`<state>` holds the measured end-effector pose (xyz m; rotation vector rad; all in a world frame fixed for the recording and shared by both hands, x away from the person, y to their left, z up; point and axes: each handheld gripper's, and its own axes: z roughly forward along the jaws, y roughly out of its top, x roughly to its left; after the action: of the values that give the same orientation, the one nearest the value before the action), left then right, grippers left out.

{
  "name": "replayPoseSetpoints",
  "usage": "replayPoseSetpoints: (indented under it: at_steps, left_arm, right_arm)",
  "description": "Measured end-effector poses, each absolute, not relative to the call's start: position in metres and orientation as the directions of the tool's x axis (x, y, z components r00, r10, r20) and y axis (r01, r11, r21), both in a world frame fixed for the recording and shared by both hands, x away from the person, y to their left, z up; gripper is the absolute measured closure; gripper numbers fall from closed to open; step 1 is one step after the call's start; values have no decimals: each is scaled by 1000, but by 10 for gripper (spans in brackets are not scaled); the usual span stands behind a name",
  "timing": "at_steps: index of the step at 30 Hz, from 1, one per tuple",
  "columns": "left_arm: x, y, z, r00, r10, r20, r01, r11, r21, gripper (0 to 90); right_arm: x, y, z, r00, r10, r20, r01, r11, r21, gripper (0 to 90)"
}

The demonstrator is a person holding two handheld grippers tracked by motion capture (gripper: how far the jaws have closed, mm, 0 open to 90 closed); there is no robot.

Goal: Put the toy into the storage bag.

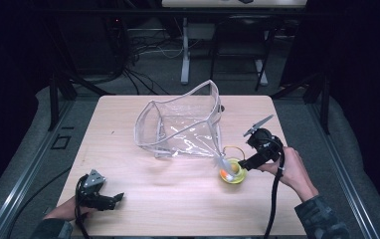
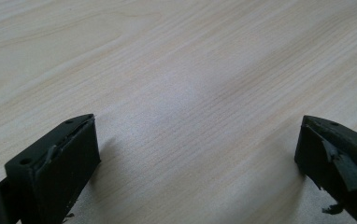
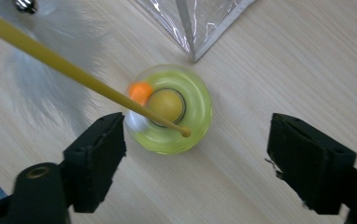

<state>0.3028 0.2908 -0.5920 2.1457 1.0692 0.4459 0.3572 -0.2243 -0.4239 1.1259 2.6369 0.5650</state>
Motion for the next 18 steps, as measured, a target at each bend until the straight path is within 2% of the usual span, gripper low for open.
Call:
replayPoseSetpoints:
  at_steps: [1, 2, 3, 5, 7, 9, 18]
  left_arm:
    - [303, 291, -592, 602, 799, -1, 563, -424, 710, 0]
    - [303, 291, -592, 602, 799, -1, 563, -424, 710, 0]
    - [303, 291, -592, 602, 799, -1, 563, -423, 710, 0]
    - [303, 291, -592, 602, 798, 0, 562, -424, 710, 0]
    - [303, 291, -592, 602, 799, -1, 563, -423, 710, 0]
    - [303, 291, -592, 602, 798, -1, 563, -424, 710, 0]
    - [303, 291, -592, 603, 798, 1, 561, -425, 711, 0]
  right_arm:
    - [357, -223, -421, -690, 722, -50, 635, 637, 437, 282]
    - [357, -223, -421, -690, 722, -50, 635, 637, 437, 282]
    - [356, -221, -418, -695, 717, -59, 625, 642, 444, 354]
    - [356, -220, -416, -704, 707, -68, 616, 655, 438, 424]
    - [356, -218, -416, -712, 698, -76, 611, 669, 423, 452]
    - [356, -214, -416, -720, 690, -82, 608, 682, 407, 535]
    - [357, -212, -415, -719, 690, -79, 612, 684, 397, 658]
